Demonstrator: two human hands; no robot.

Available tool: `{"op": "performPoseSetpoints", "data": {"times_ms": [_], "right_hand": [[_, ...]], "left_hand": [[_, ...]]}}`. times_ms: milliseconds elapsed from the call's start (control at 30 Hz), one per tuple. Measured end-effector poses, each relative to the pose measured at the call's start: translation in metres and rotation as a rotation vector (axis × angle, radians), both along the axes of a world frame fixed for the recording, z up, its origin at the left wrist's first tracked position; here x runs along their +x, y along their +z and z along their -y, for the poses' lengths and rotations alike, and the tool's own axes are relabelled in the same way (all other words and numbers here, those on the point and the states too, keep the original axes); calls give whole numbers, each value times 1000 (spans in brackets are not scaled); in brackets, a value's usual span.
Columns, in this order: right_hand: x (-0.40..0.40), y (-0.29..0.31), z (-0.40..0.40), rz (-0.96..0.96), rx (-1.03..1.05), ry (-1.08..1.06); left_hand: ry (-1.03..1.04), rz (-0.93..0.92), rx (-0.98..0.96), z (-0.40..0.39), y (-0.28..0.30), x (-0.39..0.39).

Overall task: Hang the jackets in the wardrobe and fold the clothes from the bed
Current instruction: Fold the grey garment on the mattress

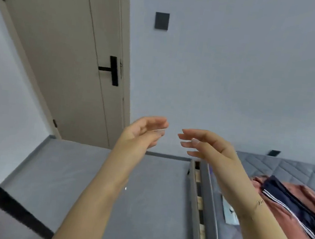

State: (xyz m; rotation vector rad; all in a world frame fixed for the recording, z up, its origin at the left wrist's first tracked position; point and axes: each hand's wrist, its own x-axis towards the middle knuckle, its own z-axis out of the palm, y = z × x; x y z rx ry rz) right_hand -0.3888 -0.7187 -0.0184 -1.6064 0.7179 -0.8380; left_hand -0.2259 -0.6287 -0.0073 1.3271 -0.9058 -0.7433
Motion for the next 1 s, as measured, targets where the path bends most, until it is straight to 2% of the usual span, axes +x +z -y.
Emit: {"op": "performPoseSetpoints", "data": {"times_ms": [200,600,800,1000], "right_hand": [[-95,-27,55,10,44,-281],[-301,-134,156,-5,305,-667],[-358,-187,199,-16,439,-801],[-392,-226,253,-20,504,-1043]], "left_hand": [[-236,-33,22,108,-22,-81],[-501,-121,336,271,-133,-275],[-654,-122,457,341,-185,-332],[-853,-132,574,427,-239,-379]]}}
